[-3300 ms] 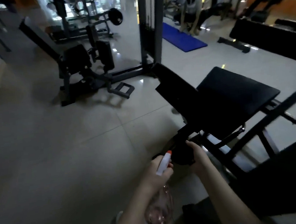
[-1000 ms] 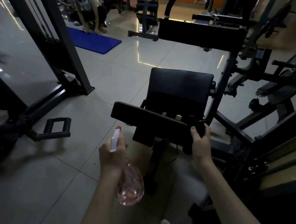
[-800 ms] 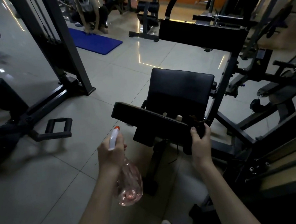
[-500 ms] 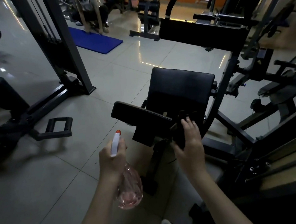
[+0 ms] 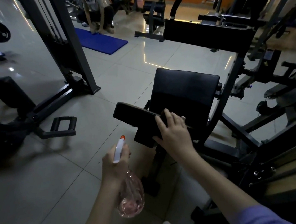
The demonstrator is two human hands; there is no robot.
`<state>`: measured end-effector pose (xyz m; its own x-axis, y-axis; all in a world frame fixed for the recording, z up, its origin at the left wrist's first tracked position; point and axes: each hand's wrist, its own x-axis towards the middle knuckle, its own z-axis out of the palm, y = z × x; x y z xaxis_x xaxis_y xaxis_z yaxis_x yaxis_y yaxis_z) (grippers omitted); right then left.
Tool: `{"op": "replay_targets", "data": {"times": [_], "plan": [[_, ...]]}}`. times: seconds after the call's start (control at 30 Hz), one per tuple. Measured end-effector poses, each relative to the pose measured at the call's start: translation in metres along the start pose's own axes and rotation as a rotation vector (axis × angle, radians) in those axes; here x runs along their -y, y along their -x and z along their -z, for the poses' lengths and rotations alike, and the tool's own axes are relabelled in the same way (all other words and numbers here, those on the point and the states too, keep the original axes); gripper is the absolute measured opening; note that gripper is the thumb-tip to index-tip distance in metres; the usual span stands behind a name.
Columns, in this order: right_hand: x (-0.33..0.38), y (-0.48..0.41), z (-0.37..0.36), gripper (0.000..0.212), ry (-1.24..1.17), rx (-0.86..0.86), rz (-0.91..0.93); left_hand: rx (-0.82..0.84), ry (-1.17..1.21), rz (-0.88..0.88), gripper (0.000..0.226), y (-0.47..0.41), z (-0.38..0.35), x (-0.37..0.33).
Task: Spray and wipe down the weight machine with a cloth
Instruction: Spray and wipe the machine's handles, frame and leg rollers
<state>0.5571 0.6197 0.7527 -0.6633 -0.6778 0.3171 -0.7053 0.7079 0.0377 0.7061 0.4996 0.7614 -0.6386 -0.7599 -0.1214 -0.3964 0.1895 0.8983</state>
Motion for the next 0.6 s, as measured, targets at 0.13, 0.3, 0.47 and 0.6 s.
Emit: {"op": "replay_targets", "data": {"times": [0.13,0.3,0.47,0.6], "plan": [[0.016,-0.014,-0.001,0.068,-0.005,0.012,0.012,0.031,-0.026,-0.004,0.034,0.005,-0.007,0.002],[-0.024,0.031,0.002,0.068,-0.076,-0.127,0.064,0.044,-0.007,-0.003,0.036,0.009,-0.01,0.004],[-0.037,0.044,-0.002,0.077,-0.073,-0.133,0.065,0.001,-0.007,-0.022,0.044,0.009,-0.006,0.003],[-0.01,0.007,-0.004,0.067,-0.04,-0.13,0.058,-0.039,-0.008,-0.028,0.034,0.009,-0.005,0.003]]}}
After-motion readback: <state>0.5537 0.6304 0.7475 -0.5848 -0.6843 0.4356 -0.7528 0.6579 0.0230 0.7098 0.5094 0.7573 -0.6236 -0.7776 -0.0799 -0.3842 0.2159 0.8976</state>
